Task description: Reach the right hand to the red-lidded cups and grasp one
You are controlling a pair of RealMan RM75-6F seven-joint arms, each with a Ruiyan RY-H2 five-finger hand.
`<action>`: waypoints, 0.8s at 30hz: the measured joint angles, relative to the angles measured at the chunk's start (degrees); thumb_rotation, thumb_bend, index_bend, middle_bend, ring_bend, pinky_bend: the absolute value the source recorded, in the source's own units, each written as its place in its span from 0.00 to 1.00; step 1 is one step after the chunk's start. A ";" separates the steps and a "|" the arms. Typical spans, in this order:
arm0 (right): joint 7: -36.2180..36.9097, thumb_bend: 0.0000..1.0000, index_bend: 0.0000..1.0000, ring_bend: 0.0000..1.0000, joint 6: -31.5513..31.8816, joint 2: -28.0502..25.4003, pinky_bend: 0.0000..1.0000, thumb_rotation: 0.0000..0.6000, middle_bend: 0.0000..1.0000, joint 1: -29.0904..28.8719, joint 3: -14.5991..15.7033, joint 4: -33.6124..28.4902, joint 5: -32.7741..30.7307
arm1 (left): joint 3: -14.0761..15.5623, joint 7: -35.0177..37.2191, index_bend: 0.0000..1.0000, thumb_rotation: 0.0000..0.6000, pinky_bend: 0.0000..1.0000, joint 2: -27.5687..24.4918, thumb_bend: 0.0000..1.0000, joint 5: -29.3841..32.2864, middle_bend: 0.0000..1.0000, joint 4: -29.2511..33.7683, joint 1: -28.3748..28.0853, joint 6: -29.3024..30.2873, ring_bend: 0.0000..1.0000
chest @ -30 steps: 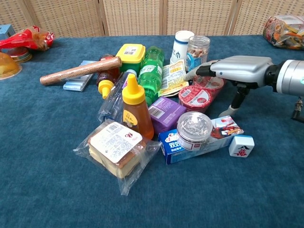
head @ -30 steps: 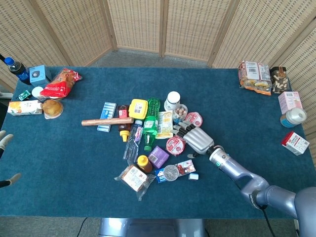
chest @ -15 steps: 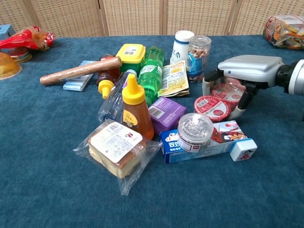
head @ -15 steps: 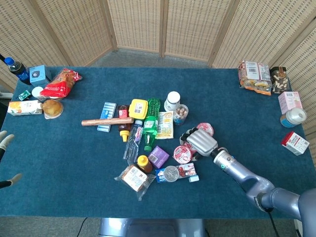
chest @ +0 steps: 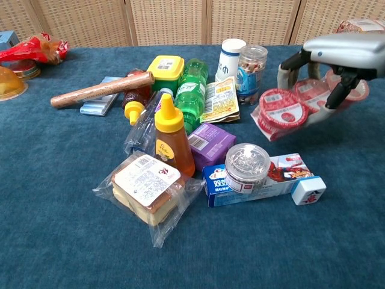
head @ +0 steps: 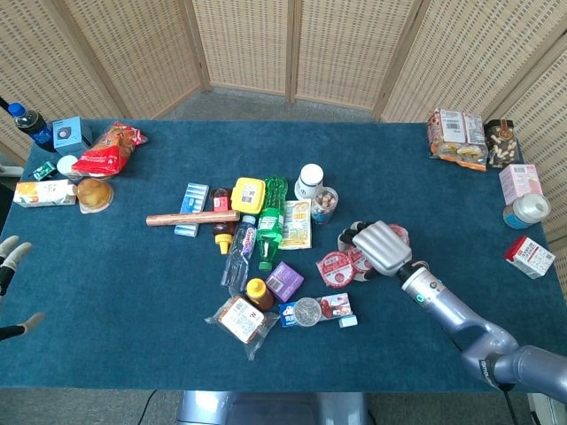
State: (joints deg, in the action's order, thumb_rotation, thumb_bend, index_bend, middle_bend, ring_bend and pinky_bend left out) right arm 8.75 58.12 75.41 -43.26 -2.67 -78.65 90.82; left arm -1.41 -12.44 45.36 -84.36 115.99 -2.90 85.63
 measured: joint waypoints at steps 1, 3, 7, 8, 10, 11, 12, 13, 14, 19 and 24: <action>-0.44 0.00 0.50 0.35 0.10 -0.54 0.51 1.00 0.59 0.10 -0.24 -0.87 -0.31 | 0.03 0.08 0.10 1.00 0.00 -0.02 0.02 -0.10 0.00 0.05 0.03 0.06 0.00; -1.46 0.00 0.50 0.35 0.27 -1.73 0.51 1.00 0.59 0.26 -0.83 -2.86 -1.01 | 0.07 0.25 0.10 1.00 0.00 -0.10 0.02 -0.20 0.00 0.10 0.08 0.14 0.00; -3.29 0.00 0.50 0.35 0.32 -3.50 0.51 1.00 0.59 0.31 -1.88 -6.20 -2.04 | 0.03 0.73 0.10 1.00 0.00 -0.33 0.01 -0.13 0.00 0.10 0.13 0.24 0.00; -3.88 0.00 0.50 0.35 0.30 -3.92 0.51 1.00 0.59 0.27 -2.16 -7.05 -2.26 | 0.02 0.84 0.10 1.00 0.00 -0.38 0.01 -0.15 0.00 0.09 0.13 0.25 0.00; -5.37 0.00 0.50 0.35 0.18 -4.84 0.51 1.00 0.59 0.11 -2.84 -9.05 -2.79 | 0.04 1.07 0.10 1.00 0.00 -0.48 0.01 -0.28 0.00 0.06 0.12 0.24 0.00; -6.05 0.00 0.50 0.35 0.10 -5.21 0.51 1.00 0.59 0.02 -3.15 -9.88 -3.03 | 0.06 1.17 0.10 1.00 0.00 -0.51 0.01 -0.34 0.00 0.05 0.12 0.23 0.00; -6.97 0.00 0.50 0.35 0.00 -5.68 0.51 1.00 0.59 -0.13 -3.56 -10.93 -3.33 | 0.07 1.27 0.10 1.00 0.00 -0.56 0.01 -0.41 0.00 0.04 0.12 0.22 0.00; -7.58 0.00 0.50 0.35 -0.07 -5.99 0.51 1.00 0.59 -0.24 -3.87 -11.68 -3.56 | 0.10 1.41 0.10 1.00 0.00 -0.62 0.01 -0.49 0.00 0.03 0.12 0.21 0.00; -8.14 0.00 0.50 0.35 -0.15 -6.28 0.51 1.00 0.59 -0.35 -4.18 -12.42 -3.81 | 0.13 1.51 0.10 1.00 0.00 -0.66 0.01 -0.55 0.00 0.02 0.13 0.20 0.00; -11.18 0.00 0.50 0.35 -0.47 -7.87 0.51 1.00 0.59 -1.00 -5.83 -16.24 -5.01 | 0.23 1.93 0.10 1.00 0.00 -0.89 0.01 -0.93 0.00 0.02 0.17 0.26 0.00; -13.37 0.00 0.50 0.35 -0.60 -9.24 0.51 1.00 0.59 -1.34 -7.06 -18.74 -6.28 | 0.31 2.08 0.10 1.00 0.00 -0.96 0.01 -1.05 0.00 0.07 0.18 0.20 0.00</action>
